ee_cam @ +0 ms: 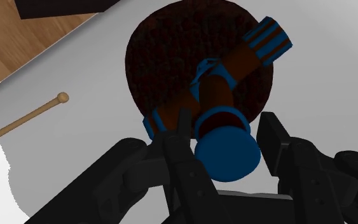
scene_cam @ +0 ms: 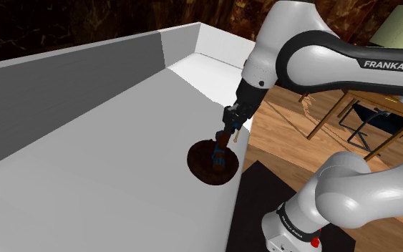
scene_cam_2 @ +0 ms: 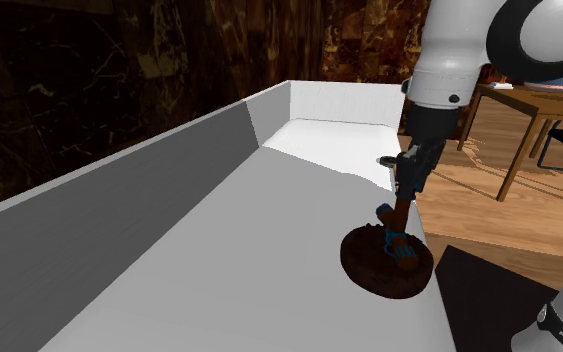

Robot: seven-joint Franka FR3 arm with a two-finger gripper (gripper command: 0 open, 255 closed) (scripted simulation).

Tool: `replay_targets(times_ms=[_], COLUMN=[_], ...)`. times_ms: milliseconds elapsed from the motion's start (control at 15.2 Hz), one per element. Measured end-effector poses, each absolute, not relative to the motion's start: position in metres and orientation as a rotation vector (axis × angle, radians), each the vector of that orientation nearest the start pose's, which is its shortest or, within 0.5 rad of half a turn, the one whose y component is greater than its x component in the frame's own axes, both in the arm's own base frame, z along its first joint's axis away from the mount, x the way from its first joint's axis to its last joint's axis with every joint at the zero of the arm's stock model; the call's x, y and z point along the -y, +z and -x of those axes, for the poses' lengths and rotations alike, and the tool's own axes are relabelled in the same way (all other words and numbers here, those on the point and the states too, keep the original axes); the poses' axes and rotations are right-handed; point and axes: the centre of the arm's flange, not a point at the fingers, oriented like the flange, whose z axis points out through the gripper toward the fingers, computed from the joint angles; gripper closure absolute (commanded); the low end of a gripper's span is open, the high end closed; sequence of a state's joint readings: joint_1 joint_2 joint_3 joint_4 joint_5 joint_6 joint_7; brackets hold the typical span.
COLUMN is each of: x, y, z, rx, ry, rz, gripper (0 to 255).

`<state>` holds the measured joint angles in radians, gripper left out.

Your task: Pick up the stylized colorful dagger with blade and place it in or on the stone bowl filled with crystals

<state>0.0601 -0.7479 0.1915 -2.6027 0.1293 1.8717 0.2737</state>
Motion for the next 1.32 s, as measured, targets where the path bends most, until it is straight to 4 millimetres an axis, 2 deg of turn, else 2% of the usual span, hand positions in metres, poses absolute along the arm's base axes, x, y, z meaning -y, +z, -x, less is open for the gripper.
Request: replay_targets(times_ms=[264, 330, 726, 858, 990, 1122, 1320], x=[-0.094, -0.094, -0.094, -0.094, -0.094, -0.094, -0.094], y=[0.481, 0.481, 0.48, 0.495, 0.52, 0.528, 0.529], z=[-0.317, -0.316, -0.316, -0.316, -0.313, -0.315, -0.316], rx=[-0.172, -0.172, -0.172, -0.172, -0.172, -0.172, -0.172], ry=[-0.023, -0.022, -0.019, -0.019, -0.021, -0.02, -0.019], rz=[3.139, 3.139, 3.14, 3.14, 3.14, 3.14, 3.14], gripper=[255, 0, 0, 0, 0, 0, 0])
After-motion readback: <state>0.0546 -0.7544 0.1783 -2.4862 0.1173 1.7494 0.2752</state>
